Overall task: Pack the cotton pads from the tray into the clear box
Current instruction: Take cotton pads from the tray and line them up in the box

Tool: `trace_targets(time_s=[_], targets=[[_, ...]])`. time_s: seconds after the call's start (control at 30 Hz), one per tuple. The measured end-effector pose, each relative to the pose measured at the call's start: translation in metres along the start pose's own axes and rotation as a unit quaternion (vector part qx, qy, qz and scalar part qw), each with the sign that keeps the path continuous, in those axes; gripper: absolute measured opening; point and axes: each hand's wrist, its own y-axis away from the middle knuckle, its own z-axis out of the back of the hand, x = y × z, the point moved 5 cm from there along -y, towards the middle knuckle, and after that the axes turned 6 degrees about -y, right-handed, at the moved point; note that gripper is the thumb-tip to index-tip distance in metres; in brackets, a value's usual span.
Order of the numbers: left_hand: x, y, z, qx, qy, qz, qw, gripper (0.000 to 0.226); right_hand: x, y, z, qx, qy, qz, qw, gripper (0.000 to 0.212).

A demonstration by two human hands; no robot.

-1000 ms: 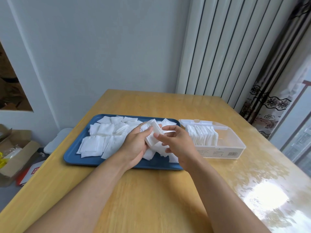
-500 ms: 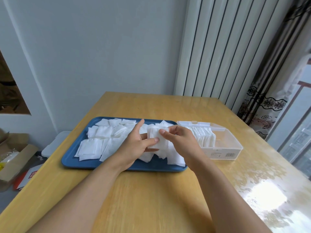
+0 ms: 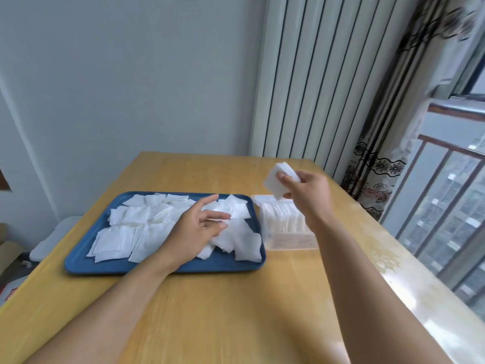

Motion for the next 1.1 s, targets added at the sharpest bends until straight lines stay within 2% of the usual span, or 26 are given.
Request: trace_targets(time_s=[0.2, 0.3, 0.37, 0.47, 0.6, 0.67, 0.8, 0.93, 1.1], targets=[[-0.007, -0.007, -0.008, -0.015, -0.055, -0.028, 0.998, 0.053, -0.03, -0.023, 0.052, -0.074, 0.241, -0.028, 0.967, 0.019], [-0.005, -0.008, -0.01, -0.035, -0.062, -0.041, 0.997, 0.053, -0.051, -0.023, 0.052, -0.038, 0.36, -0.058, 0.93, 0.005], [-0.002, -0.006, -0.009, -0.051, -0.063, -0.048, 0.996, 0.053, -0.062, -0.02, 0.043, -0.008, 0.4, -0.083, 0.913, 0.012], [0.005, -0.005, -0.003, -0.078, -0.053, -0.049, 0.994, 0.052, -0.073, -0.02, 0.034, 0.004, 0.379, -0.1, 0.92, 0.01], [0.014, -0.003, 0.006, -0.094, -0.043, -0.045, 0.994, 0.052, -0.077, -0.02, 0.028, 0.033, 0.358, -0.13, 0.924, 0.038], [0.02, -0.005, 0.011, -0.102, -0.035, -0.034, 0.994, 0.053, -0.076, -0.022, 0.025, 0.06, 0.364, -0.136, 0.919, 0.042], [0.025, -0.007, 0.014, -0.11, -0.039, -0.03, 0.993, 0.052, -0.076, -0.026, 0.026, 0.084, 0.37, -0.141, 0.914, 0.037], [0.026, -0.007, 0.018, -0.129, -0.073, -0.048, 0.988, 0.044, -0.072, -0.03, 0.03, 0.063, 0.385, -0.14, 0.91, 0.024], [0.024, -0.008, 0.024, -0.14, -0.081, -0.052, 0.985, 0.034, -0.075, -0.028, 0.025, 0.078, 0.377, -0.148, 0.911, 0.026]])
